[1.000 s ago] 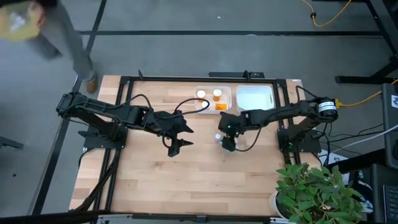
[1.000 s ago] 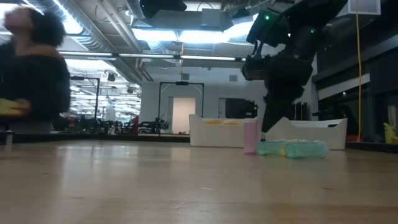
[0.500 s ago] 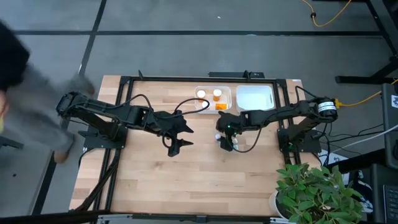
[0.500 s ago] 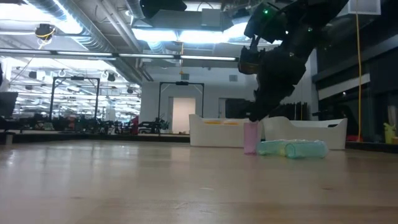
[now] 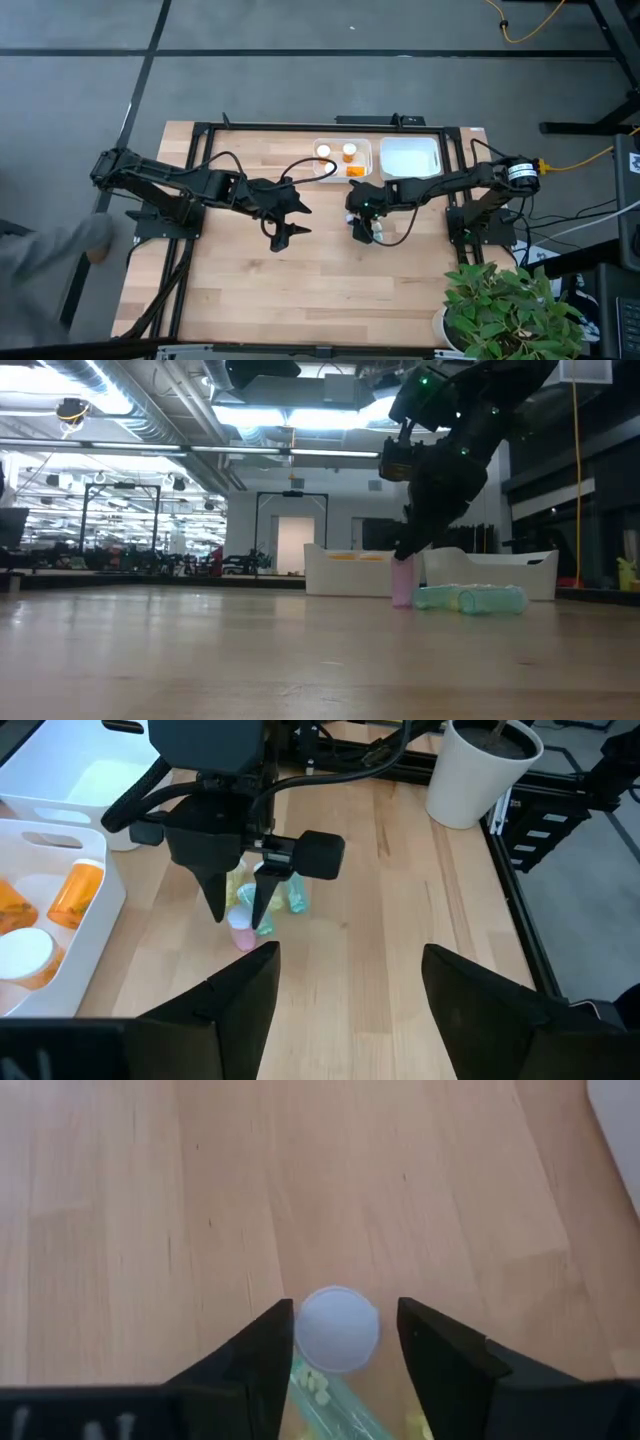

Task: Pick and place medicine bottles into bin by pill shape (circle, oval)
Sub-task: Put the pink tablet bottle into the right white bin

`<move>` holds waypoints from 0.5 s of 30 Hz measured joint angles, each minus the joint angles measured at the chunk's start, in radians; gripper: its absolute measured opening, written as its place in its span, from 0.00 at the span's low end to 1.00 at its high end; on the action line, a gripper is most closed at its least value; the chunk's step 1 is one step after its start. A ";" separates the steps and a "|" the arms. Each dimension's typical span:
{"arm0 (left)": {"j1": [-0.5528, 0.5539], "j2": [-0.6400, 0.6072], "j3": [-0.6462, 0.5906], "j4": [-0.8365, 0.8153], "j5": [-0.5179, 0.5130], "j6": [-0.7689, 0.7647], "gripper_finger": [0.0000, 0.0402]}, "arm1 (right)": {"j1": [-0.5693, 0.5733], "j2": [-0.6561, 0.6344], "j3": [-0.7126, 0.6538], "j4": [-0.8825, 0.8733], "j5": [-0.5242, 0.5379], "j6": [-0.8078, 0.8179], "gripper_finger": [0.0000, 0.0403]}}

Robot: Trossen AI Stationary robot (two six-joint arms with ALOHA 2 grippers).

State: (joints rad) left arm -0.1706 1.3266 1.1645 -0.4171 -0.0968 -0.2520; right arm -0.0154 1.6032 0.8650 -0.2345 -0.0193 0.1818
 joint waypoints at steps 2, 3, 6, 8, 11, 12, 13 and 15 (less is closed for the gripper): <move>0.000 0.000 0.000 0.000 0.000 0.000 0.59 | 0.000 0.000 0.000 -0.001 0.000 0.014 0.41; 0.000 0.000 0.000 -0.001 0.000 0.000 0.59 | 0.000 0.000 0.000 -0.001 -0.001 0.031 0.40; 0.000 0.000 0.000 -0.001 0.000 0.000 0.59 | -0.002 -0.003 0.008 -0.018 -0.001 0.094 0.34; 0.000 0.000 0.000 -0.001 0.000 0.000 0.59 | -0.006 -0.014 0.034 -0.070 -0.001 0.110 0.30; 0.000 0.000 0.000 -0.002 0.000 0.000 0.59 | -0.020 -0.044 0.106 -0.181 0.018 0.121 0.28; 0.000 0.000 0.000 -0.003 0.000 0.000 0.59 | -0.025 -0.057 0.135 -0.230 0.042 0.120 0.28; 0.000 0.000 0.000 -0.006 -0.003 0.000 0.59 | -0.030 -0.072 0.167 -0.285 0.080 0.117 0.28; 0.000 0.000 0.000 -0.007 -0.015 0.000 0.59 | -0.042 -0.106 0.235 -0.402 0.166 0.105 0.29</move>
State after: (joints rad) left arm -0.1707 1.3266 1.1645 -0.4237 -0.1115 -0.2516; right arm -0.0574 1.4969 1.0997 -0.6363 0.1463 0.2867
